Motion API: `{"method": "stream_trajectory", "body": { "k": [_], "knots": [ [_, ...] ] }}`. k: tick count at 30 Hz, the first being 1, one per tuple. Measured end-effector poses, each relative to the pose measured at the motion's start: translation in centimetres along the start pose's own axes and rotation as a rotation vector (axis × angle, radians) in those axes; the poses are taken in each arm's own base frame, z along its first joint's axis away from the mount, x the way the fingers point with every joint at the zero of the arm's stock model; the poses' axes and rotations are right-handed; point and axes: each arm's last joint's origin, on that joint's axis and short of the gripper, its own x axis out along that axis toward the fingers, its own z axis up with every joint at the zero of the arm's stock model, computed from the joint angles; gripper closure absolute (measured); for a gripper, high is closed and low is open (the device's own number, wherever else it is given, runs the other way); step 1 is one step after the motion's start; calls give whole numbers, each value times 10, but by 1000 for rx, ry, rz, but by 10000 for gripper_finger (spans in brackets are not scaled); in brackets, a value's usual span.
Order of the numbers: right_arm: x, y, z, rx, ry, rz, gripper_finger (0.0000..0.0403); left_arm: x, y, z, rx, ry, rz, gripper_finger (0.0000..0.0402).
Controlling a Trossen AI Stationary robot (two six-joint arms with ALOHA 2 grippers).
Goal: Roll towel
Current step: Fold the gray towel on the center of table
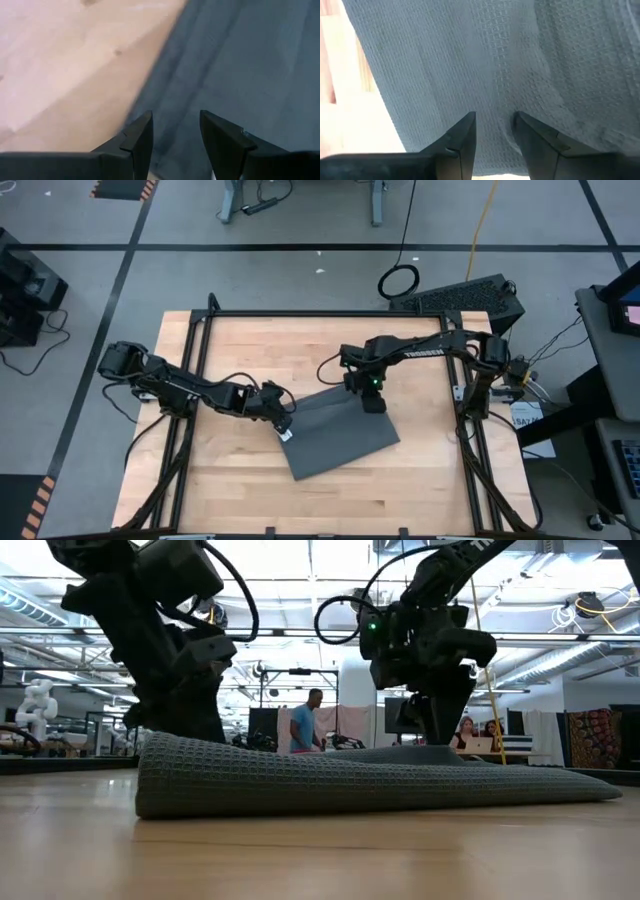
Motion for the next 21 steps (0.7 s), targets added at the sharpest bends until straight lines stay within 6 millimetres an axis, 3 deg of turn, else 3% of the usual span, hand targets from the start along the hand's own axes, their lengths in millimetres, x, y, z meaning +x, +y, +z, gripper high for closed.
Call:
{"method": "stream_trajectory", "body": {
  "k": [7, 13, 18, 21],
  "knots": [
    [-3, 10, 2, 49, -10, -1, 273, -23, -6, 7, -27, 39, -154, 253],
    [-26, 25, 3, 68, -113, -21, 273, -34, 7, 6, 35, 126, -107, 280],
    [-51, 36, 1, 93, -231, -33, 273, -33, 8, 9, 110, 178, -239, 294],
    [-64, 43, 1, 98, -305, -45, 273, -32, 11, 6, 216, 204, -224, 293]
  ]
}}
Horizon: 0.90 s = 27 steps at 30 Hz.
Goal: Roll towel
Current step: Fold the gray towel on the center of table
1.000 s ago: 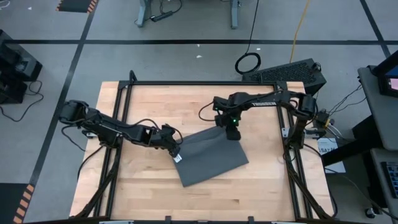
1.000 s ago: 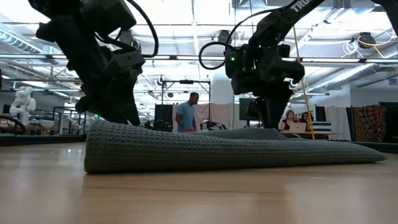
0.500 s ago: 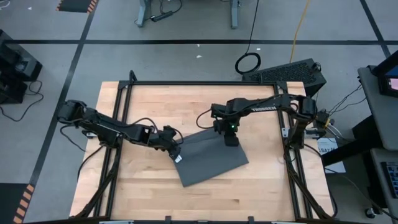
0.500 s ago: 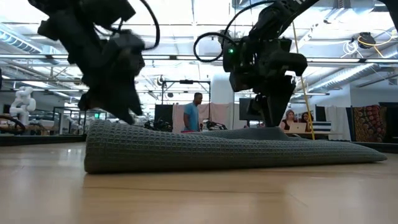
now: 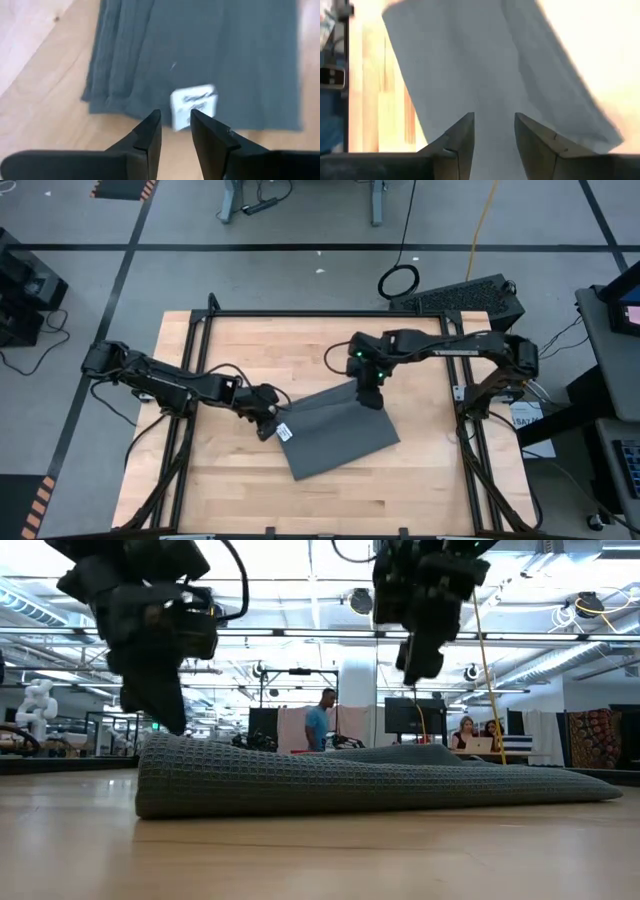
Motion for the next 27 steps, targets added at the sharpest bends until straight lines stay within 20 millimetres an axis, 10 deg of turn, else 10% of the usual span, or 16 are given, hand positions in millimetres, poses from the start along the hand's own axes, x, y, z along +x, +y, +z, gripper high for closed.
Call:
{"method": "stream_trajectory", "body": {
  "k": [27],
  "knots": [
    [-13, 25, 7, -52, -140, -6, 273, 46, 11, -1, 190, 35, 128, 281]
  ]
}}
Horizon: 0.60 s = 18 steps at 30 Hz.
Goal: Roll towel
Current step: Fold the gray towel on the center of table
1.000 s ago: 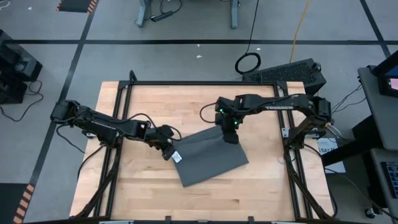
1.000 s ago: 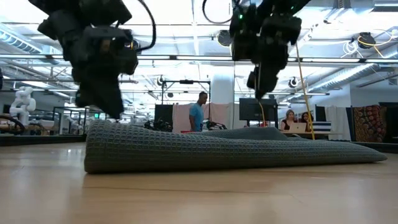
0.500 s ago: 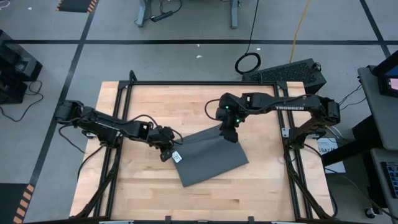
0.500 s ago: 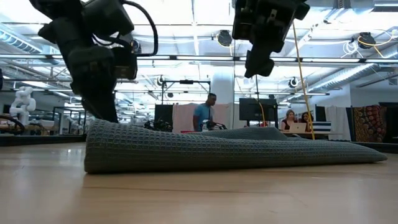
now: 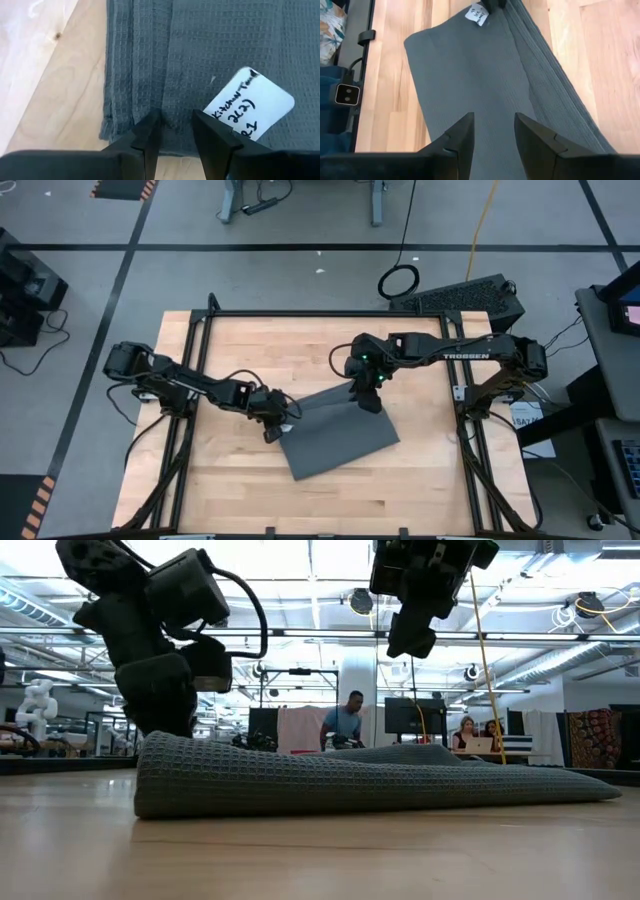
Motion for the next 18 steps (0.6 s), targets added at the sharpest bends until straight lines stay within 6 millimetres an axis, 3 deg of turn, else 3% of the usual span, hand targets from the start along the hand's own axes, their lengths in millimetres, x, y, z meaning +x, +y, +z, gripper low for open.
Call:
{"method": "stream_trajectory", "body": {
  "k": [5, 12, 18],
  "knots": [
    [0, 0, 0, 2, -2, 0, 273, 3, 1, 0, 1, 0, 22, 293],
    [0, 0, 0, 1, -4, 0, 273, -2, -1, 5, -14, -25, 54, 392],
    [1, -1, 2, -17, -27, -11, 273, -20, -8, 17, -25, -56, 32, 398]
  ]
}}
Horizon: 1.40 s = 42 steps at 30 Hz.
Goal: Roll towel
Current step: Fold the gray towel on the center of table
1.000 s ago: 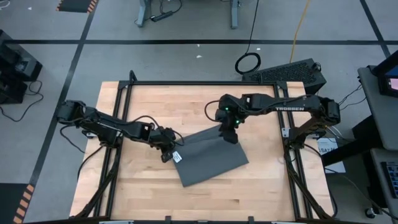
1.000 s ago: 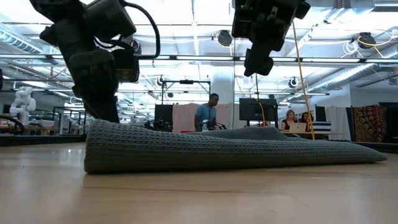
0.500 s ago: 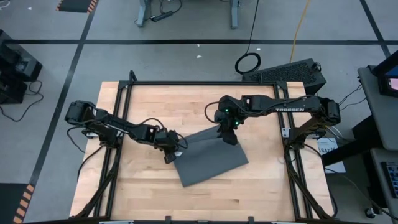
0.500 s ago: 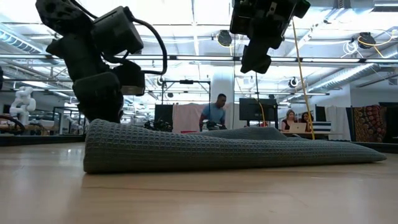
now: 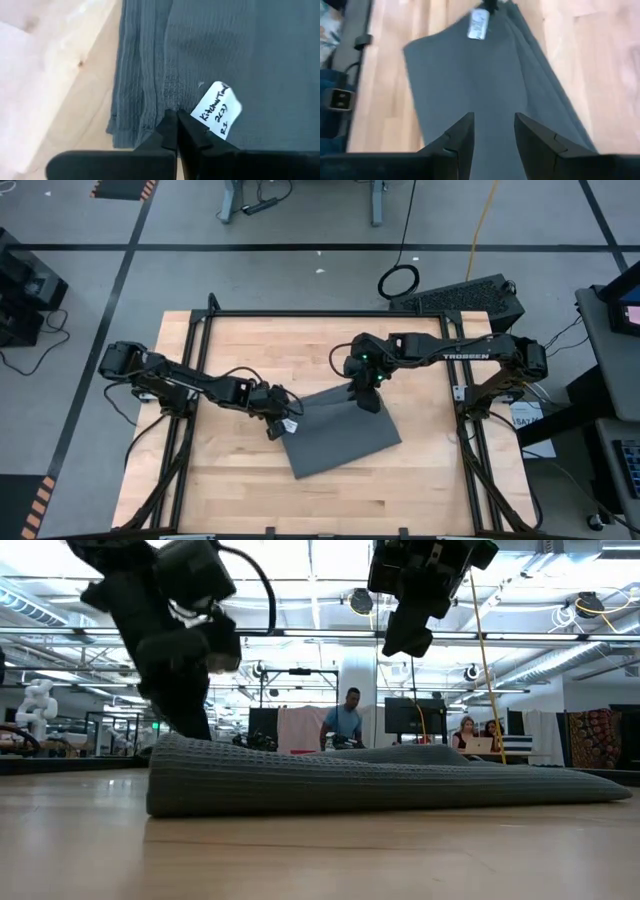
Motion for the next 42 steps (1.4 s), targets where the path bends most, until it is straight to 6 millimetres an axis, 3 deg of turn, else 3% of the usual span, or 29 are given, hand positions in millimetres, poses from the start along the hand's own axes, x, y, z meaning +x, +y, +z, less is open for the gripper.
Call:
{"method": "stream_trajectory", "body": {
  "k": [5, 9, 16, 22, 32, 38, 42],
  "knots": [
    [12, -7, -14, 19, 28, -43, 273, -25, -8, 12, 15, -38, 46, 400],
    [29, -16, -36, 81, 59, -42, 273, -37, -10, 14, -6, -85, 148, 400],
    [58, -23, -82, 174, 105, -14, 273, -34, -16, 4, -55, -54, 153, 401],
    [71, -30, -111, 304, 114, -35, 286, -35, -19, 0, -104, -59, 184, 401],
    [68, -28, -101, 348, 88, -17, 325, -23, -6, 0, -123, -6, 278, 359],
    [60, -26, -79, 341, 25, -9, 328, -33, -2, 8, -154, -7, 271, 293],
    [55, -36, -73, 368, -13, -50, 328, -42, -1, 19, -186, -8, 242, 268]
  ]
}}
